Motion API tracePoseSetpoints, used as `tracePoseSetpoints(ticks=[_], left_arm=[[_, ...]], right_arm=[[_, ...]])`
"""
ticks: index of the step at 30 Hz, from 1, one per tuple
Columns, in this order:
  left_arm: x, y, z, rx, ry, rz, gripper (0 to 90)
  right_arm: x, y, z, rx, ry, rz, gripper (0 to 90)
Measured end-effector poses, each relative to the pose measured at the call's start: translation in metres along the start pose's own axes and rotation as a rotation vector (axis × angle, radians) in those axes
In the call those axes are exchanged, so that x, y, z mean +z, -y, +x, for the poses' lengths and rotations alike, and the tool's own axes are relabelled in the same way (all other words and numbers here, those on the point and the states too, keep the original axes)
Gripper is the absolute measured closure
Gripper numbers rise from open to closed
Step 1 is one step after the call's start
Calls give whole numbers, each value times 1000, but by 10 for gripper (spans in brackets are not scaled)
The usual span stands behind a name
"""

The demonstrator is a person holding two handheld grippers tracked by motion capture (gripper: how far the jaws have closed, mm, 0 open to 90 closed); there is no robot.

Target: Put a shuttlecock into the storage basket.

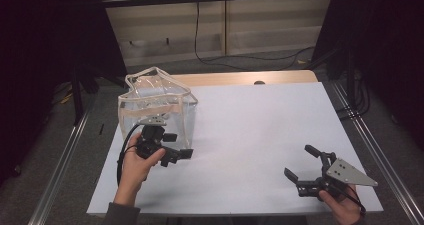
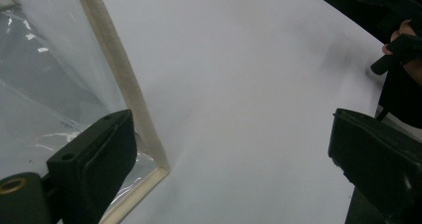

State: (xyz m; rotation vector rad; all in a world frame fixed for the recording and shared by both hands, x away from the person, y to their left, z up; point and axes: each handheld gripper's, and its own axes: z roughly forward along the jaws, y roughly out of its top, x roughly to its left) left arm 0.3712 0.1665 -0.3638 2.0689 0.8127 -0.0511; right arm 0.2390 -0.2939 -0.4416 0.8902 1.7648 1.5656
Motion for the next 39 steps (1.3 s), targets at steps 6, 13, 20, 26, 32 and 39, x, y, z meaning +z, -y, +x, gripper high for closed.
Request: tracePoseSetpoints(ticks=[6, 13, 20, 26, 32, 39], left_arm=[[1, 4, 1, -2, 0, -17, 50], [1, 11, 3, -1, -1, -25, 48], [0, 21, 5, -5, 6, -51, 44], [-5, 29, 8, -8, 5, -63, 44], [-6, 36, 9, -1, 11, -77, 39], [-8, 43, 12, -15, 4, -74, 39]], right_arm=[[0, 0, 1, 2, -1, -1, 13], [0, 0, 1, 2, -3, -4, 13], [0, 0, 1, 0, -2, -2, 13], [0, 0, 1, 2, -2, -1, 13], [0, 0, 1, 1, -6, 1, 13], [0, 0, 1, 1, -4, 2, 13]])
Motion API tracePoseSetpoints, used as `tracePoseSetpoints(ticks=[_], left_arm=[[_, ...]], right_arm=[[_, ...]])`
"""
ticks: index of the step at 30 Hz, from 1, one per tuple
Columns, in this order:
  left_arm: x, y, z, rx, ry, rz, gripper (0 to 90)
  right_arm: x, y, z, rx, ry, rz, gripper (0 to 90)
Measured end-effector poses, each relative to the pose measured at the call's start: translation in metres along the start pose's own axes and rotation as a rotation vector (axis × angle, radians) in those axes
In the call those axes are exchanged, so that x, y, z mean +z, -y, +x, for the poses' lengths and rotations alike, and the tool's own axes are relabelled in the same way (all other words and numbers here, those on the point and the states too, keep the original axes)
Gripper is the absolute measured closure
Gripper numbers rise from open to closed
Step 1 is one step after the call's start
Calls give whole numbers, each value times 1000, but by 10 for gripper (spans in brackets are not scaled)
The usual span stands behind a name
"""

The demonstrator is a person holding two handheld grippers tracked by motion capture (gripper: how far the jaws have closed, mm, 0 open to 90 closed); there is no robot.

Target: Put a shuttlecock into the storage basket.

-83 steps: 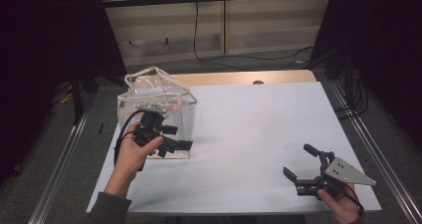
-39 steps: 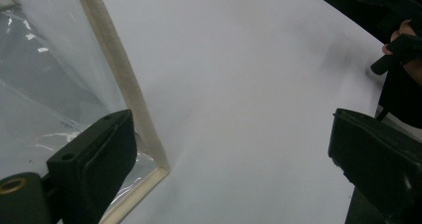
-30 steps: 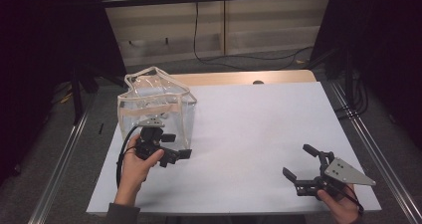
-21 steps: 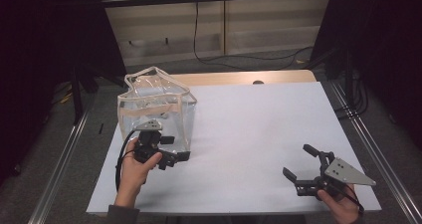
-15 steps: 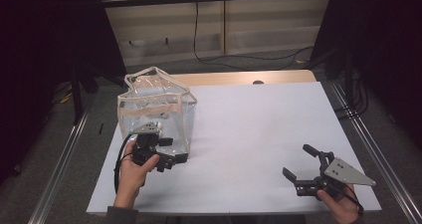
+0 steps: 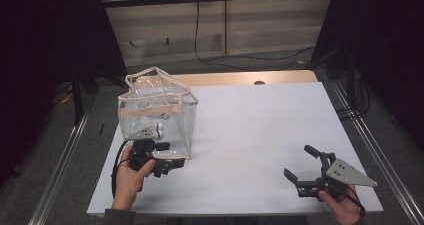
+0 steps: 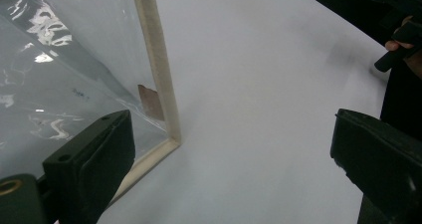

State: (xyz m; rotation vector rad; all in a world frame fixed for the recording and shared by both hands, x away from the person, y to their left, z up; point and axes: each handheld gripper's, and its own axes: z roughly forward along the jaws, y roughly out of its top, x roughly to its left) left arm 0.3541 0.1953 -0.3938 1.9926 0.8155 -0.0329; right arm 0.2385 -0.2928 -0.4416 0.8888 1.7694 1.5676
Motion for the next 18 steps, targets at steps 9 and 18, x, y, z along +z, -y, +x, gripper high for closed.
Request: tracePoseSetpoints(ticks=[9, 18], left_arm=[[-6, 9, 3, -9, -12, -14, 39], [-9, 13, 4, -4, -16, -36, 39]], right_arm=[[0, 0, 0, 0, 0, 0, 13], [1, 0, 1, -2, -2, -1, 13]])
